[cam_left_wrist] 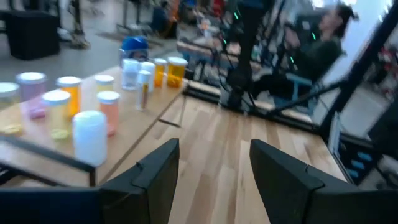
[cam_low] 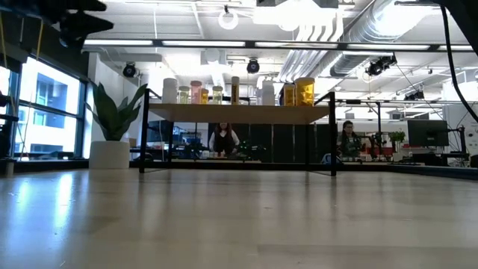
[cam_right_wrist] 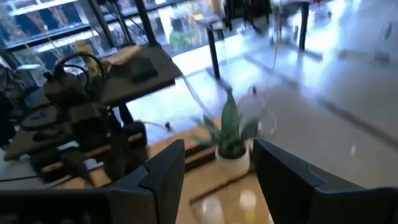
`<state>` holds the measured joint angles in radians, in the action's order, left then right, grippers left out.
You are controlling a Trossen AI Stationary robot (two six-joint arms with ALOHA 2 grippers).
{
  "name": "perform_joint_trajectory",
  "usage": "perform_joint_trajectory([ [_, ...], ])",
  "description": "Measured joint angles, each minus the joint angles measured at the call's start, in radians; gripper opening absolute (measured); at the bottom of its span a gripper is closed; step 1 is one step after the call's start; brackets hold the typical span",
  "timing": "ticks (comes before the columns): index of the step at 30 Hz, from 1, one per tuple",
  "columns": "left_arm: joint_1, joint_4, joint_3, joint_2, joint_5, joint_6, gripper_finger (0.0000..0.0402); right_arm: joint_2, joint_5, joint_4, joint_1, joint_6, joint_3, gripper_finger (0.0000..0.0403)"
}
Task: Pick and place medicine bottles onto shelf by color
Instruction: Return to Home Position
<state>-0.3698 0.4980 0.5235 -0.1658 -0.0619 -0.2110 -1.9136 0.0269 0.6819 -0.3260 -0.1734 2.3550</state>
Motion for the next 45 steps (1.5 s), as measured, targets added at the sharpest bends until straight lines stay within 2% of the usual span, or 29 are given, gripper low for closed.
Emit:
perform_joint_trajectory([
  [5,0.000,-0.005,-0.095,0.165,0.032,-0.052,0.0188,0.038,-0.001,0.058,0.011,-0.073,0.000,0.0181],
  [10,0.000,-0.111,-0.131,0.140,-0.015,-0.041,0.0188,0.077,-0.023,0.106,0.034,-0.071,0.000,0.0181],
  [13,0.001,-0.134,-0.177,0.130,-0.024,-0.036,0.0188,0.115,-0.100,0.172,0.059,-0.061,0.000,0.0181],
  [18,0.005,-0.297,-0.275,0.142,-0.029,-0.040,0.0188,0.172,-0.245,0.309,0.102,-0.055,0.000,0.0181],
  [23,0.004,-0.443,-0.373,0.155,-0.051,-0.111,0.0188,0.207,-0.272,0.418,0.133,-0.045,0.000,0.0181],
  [31,0.005,-0.472,-0.455,0.155,-0.077,-0.153,0.0188,0.256,-0.290,0.576,0.128,0.001,-0.001,0.0181],
  [40,0.004,-0.532,-0.512,0.150,-0.046,-0.129,0.0188,0.475,-0.292,0.687,0.108,0.068,-0.003,0.0181],
  [45,0.004,-0.525,-0.512,0.145,-0.007,-0.126,0.0188,0.650,-0.312,0.687,0.130,0.070,-0.135,0.0181],
])
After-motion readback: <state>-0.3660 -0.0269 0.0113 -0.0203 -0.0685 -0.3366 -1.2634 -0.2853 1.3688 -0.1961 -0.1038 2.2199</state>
